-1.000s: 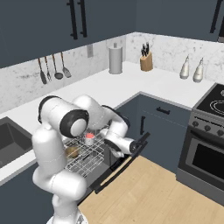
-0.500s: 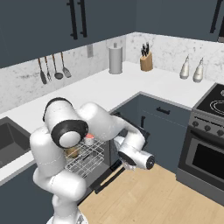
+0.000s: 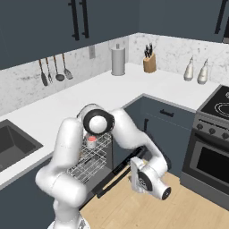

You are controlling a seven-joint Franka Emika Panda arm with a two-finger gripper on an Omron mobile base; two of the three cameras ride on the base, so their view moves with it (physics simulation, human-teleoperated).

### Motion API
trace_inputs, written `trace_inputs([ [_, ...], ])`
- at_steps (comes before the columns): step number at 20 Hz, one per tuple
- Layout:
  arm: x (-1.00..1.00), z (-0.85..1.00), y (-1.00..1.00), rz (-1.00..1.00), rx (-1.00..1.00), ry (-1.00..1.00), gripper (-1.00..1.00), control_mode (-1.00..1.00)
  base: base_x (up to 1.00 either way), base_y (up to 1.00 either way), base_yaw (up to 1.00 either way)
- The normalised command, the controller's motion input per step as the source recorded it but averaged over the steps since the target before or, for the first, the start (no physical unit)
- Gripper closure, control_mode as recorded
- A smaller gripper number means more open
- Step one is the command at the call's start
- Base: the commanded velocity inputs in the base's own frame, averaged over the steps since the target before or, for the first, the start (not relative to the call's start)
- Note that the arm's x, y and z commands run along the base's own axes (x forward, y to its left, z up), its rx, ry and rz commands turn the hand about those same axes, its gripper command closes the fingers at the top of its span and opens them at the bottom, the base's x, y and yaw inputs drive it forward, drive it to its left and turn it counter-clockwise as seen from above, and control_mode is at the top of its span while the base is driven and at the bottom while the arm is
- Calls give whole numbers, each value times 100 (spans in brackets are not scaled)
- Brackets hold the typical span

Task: Pick up the cup and bowl from the counter, place them in the dishwasher, and close the dishwasher door.

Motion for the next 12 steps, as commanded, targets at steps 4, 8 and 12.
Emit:
trace_inputs([
  [4, 0, -88, -23, 1, 24, 0, -100, -100, 0, 0, 0],
  [8, 0, -82, -7, 2, 18, 0, -100, -100, 0, 0, 0],
  [12, 13, -39, 5, 2, 6, -4, -100, -100, 0, 0, 0],
])
